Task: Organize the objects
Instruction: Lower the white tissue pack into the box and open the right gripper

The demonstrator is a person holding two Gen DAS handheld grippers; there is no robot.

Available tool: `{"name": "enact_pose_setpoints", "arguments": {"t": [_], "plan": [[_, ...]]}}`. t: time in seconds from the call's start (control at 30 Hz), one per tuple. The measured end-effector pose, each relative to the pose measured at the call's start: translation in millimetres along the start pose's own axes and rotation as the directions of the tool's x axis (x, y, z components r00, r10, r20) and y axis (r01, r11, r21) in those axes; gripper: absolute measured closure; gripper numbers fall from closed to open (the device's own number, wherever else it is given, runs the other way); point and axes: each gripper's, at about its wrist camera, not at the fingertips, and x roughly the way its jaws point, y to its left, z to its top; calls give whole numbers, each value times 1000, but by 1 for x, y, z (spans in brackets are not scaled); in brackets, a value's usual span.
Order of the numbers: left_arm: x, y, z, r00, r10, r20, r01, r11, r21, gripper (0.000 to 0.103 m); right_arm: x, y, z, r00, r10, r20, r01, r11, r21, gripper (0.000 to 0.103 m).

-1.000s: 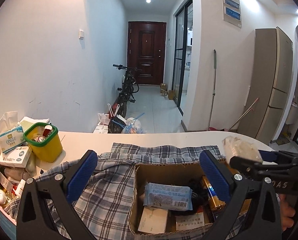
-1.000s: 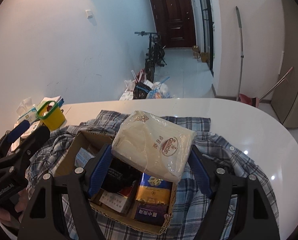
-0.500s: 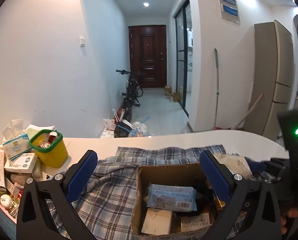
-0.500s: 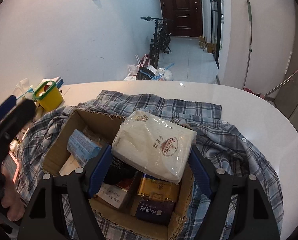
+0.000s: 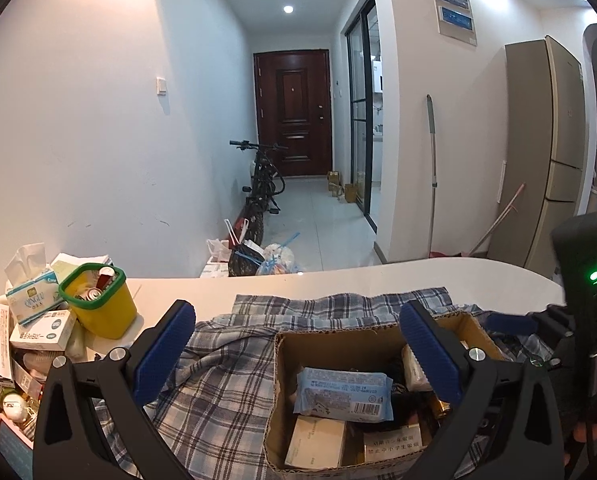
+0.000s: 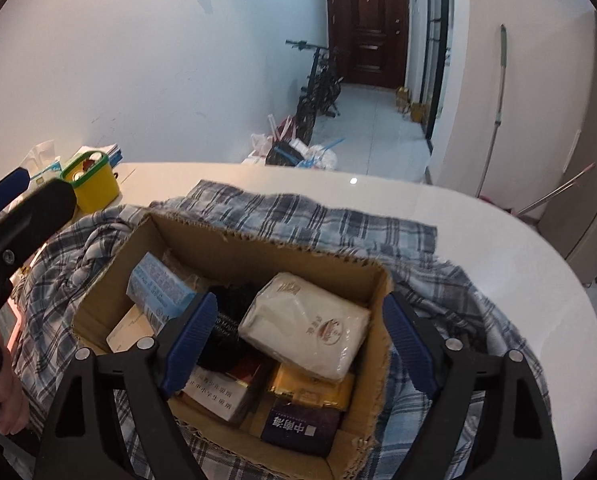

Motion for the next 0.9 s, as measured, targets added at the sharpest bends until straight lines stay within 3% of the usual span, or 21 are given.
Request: {"name": "enact_pose_setpoints", "arguments": {"t": [0.4,0.57,0.77,0.83,0.9], "plan": [[-43,15,19,994,-14,106,18,999,-33,0,-75,-26,18,973,-4,230,-26,991,129,14],[-85,13,28,974,0,229,3,1000,-14,0,-108,-22,20,947,-33,320,-7,992,123,13],[-121,2,29,938,107,329,-118,993,14,0,-149,-16,18,907,-38,419,-14,993,120,13],[-132,5,31,943,102,316,-102,995,-19,0,-162,-13,17,890,-42,453,-10,994,111,12],[-152,15,34,952,-6,307,28,997,-68,0,-176,-10,13,872,-51,486,3,995,99,9]]}}
